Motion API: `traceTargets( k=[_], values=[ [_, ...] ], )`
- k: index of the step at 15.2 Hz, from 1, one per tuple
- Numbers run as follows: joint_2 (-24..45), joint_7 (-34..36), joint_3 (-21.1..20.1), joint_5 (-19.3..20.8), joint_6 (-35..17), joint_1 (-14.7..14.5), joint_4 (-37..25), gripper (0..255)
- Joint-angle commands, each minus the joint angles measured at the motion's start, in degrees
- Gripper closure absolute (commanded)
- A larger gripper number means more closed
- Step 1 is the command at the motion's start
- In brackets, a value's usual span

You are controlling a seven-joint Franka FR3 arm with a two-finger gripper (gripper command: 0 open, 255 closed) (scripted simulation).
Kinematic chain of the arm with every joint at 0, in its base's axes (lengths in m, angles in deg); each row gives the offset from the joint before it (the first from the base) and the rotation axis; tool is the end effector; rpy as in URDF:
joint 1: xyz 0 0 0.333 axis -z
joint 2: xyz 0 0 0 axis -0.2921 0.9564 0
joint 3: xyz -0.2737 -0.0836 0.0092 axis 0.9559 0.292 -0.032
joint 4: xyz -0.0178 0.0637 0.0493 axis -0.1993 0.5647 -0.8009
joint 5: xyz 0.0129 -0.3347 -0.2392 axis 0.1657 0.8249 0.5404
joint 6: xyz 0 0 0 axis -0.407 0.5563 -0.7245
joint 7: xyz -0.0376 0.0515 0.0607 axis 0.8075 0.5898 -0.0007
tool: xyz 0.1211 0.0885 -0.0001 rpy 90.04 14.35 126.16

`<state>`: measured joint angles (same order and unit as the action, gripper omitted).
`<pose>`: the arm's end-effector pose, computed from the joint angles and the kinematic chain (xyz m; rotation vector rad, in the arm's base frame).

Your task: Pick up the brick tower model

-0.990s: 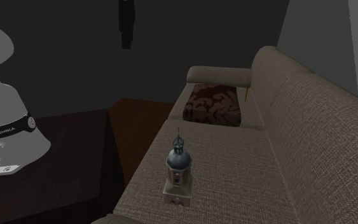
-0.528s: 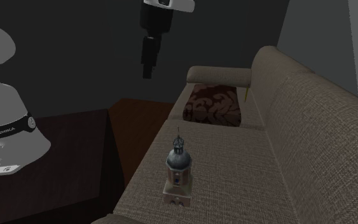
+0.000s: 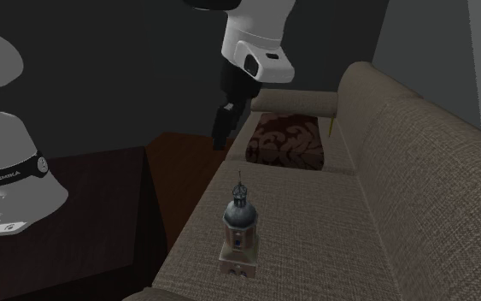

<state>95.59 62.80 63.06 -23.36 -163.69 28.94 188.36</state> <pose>0.4996 -0.1794 0.2549 -2.8243 0.8134 0.3793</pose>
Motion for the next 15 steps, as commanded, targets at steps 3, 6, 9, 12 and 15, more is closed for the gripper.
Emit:
traceTargets(
  k=[3,6,9,12,15],
  values=[
    [8.15,1.05,1.37,-3.03,-1.78,2.08,-4.03,0],
    [14.07,1.87,2.11,-5.42,-2.60,3.85,-7.34,0],
    [16.77,1.73,2.10,-6.46,-3.93,4.49,-8.14,0],
    [18.40,1.16,1.84,-7.01,-5.60,4.63,-8.00,0],
    [19.84,0.67,1.60,-7.51,-7.01,4.77,-7.95,0]
  ],
)
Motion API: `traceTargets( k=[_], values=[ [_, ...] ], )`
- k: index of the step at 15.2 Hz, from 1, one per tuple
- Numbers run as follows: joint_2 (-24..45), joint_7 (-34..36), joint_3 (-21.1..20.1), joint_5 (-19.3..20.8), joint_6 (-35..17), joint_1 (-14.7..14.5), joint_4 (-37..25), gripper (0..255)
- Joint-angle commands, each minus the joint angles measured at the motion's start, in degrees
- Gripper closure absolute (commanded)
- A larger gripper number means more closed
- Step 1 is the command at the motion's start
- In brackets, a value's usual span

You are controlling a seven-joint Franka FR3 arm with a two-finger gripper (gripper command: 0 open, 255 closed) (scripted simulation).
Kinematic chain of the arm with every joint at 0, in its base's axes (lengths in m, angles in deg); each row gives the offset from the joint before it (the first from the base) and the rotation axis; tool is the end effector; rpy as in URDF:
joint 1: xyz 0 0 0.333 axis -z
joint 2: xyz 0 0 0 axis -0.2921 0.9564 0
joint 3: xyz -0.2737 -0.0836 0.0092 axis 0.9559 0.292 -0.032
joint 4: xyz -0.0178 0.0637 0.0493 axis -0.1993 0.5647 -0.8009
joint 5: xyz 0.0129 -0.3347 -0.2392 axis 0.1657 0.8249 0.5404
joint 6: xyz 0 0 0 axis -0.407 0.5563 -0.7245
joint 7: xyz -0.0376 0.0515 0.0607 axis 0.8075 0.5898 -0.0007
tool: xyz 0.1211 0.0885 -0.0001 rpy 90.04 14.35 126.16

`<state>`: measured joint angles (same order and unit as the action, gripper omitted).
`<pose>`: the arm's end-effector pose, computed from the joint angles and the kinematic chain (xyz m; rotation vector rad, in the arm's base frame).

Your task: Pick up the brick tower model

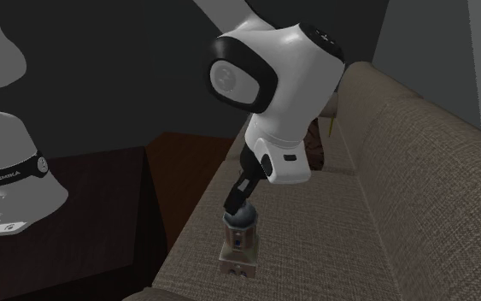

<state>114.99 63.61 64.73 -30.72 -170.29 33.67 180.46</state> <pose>0.5030 -0.2451 0.1309 -2.6680 1.1069 0.4567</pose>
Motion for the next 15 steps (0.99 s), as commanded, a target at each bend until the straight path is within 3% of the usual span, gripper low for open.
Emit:
traceTargets(
  k=[1,2,15],
  values=[
    [0.46,-0.14,-0.08,-0.15,-0.40,0.05,-0.06,0],
    [0.44,-0.10,-0.10,-0.17,-0.45,0.01,-0.01,255],
    [-1.77,0.62,0.29,0.60,1.79,-0.16,-0.15,255]
  ],
)
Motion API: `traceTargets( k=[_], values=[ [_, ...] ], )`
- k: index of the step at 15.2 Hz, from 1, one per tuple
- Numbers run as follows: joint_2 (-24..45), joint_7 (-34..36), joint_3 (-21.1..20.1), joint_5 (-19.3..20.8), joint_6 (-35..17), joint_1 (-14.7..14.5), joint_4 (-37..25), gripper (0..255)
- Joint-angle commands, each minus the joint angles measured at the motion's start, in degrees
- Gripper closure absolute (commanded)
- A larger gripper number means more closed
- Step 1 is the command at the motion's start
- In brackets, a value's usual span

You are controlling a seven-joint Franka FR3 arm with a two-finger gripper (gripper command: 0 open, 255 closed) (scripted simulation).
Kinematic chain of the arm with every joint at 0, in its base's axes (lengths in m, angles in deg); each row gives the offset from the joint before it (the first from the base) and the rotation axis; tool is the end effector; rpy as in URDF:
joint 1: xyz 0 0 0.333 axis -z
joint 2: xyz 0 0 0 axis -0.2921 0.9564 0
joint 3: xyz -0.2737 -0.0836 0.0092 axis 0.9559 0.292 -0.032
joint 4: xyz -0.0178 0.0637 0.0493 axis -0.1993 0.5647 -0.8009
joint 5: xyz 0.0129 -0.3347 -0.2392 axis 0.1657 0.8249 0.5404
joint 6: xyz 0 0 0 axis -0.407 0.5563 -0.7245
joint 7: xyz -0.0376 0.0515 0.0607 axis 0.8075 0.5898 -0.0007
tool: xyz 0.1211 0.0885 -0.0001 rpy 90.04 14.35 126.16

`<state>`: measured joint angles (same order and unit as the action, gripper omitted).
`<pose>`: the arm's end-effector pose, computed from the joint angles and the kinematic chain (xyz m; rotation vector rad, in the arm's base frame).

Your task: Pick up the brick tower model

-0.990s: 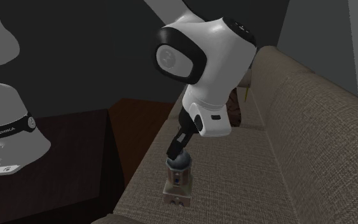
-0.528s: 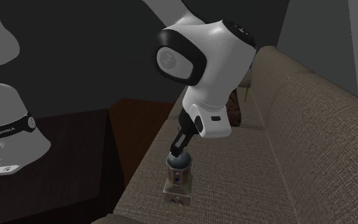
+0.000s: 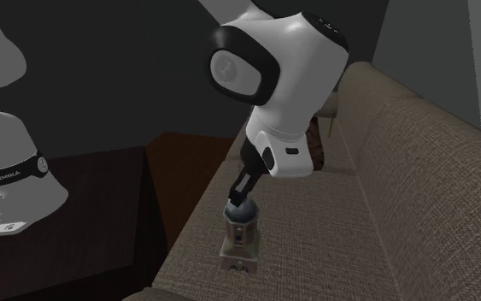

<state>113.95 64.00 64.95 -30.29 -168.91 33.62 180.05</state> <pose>0.5049 -0.2467 0.1429 -2.6682 1.1067 0.4564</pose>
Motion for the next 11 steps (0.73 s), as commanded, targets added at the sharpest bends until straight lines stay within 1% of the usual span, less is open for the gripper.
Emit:
traceTargets(
  k=[1,11],
  values=[
    [-1.28,0.42,0.16,0.36,0.97,-0.17,0.21,255],
    [-6.24,2.30,0.85,2.09,6.82,-0.52,-1.01,255]
  ],
)
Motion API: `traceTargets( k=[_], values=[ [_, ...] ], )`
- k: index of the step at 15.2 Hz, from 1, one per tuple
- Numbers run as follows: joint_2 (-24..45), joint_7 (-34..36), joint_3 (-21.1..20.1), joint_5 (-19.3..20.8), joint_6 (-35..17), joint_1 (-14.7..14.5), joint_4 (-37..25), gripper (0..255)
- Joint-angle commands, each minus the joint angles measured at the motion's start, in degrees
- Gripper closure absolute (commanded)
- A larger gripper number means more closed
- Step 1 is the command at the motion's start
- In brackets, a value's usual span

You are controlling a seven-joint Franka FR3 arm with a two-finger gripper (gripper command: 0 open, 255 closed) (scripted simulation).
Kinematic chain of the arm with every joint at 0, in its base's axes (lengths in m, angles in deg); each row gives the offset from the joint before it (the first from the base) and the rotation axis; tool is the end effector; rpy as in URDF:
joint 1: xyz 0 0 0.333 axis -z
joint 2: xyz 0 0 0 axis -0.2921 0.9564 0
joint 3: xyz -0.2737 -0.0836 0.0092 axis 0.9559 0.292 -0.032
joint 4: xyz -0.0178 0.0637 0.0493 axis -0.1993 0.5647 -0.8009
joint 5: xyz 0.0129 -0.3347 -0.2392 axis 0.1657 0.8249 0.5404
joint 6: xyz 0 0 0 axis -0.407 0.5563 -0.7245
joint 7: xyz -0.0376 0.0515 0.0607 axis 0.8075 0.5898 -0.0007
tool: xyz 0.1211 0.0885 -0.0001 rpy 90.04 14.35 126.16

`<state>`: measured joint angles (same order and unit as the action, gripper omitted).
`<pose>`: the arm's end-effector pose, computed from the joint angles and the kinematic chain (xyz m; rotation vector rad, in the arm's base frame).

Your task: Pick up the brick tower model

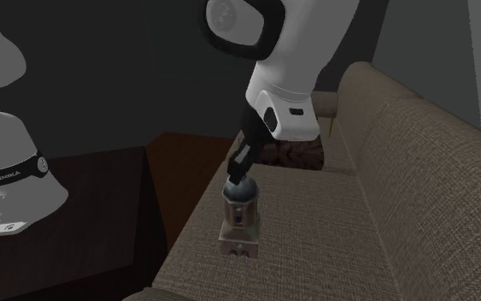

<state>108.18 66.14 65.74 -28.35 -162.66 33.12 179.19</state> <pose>0.5083 -0.2469 0.2015 -2.6681 1.1069 0.4565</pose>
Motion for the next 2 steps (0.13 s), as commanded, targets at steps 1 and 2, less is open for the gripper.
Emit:
traceTargets(
  k=[1,2],
  values=[
    [-0.54,0.19,0.07,0.18,0.67,-0.02,-0.17,255],
    [-0.54,0.19,0.07,0.18,0.67,-0.02,-0.18,255]
  ],
)
